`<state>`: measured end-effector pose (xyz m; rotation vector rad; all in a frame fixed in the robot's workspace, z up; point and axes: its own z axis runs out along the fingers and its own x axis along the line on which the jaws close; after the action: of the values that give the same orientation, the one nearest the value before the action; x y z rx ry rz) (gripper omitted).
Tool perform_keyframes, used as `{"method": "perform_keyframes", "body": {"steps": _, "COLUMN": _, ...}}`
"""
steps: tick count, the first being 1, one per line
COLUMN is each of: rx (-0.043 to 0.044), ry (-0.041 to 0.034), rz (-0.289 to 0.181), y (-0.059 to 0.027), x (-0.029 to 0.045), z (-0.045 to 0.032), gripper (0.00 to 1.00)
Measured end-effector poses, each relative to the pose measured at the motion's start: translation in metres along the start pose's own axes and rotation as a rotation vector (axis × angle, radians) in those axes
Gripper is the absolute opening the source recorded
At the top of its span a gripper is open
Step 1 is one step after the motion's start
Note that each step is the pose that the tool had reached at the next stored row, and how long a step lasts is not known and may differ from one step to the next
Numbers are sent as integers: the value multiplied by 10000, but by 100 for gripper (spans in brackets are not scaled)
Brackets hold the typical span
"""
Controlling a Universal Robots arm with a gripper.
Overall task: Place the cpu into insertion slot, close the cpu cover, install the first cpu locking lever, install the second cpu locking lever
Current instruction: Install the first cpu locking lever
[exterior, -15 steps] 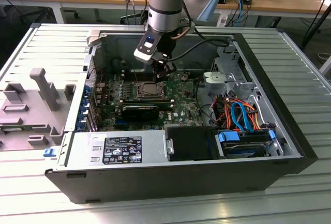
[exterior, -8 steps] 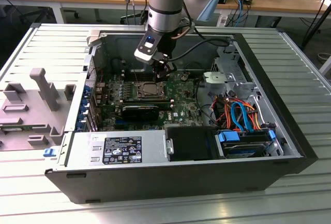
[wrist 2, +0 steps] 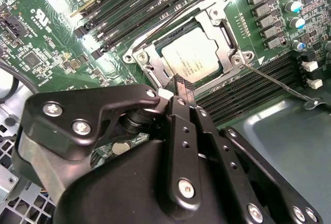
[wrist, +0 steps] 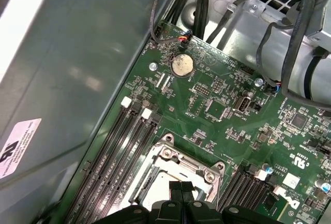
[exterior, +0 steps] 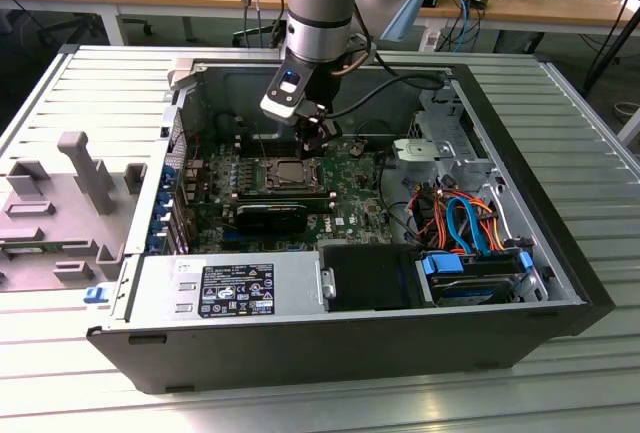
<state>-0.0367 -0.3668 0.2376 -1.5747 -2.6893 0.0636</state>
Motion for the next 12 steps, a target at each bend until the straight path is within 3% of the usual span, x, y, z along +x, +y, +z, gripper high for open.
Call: {"method": "perform_keyframes", "body": {"steps": 12, "rx": -3, "ry": -5, "rz": -233, "y": 0, "x": 0, "z": 0, "gripper": 11}}
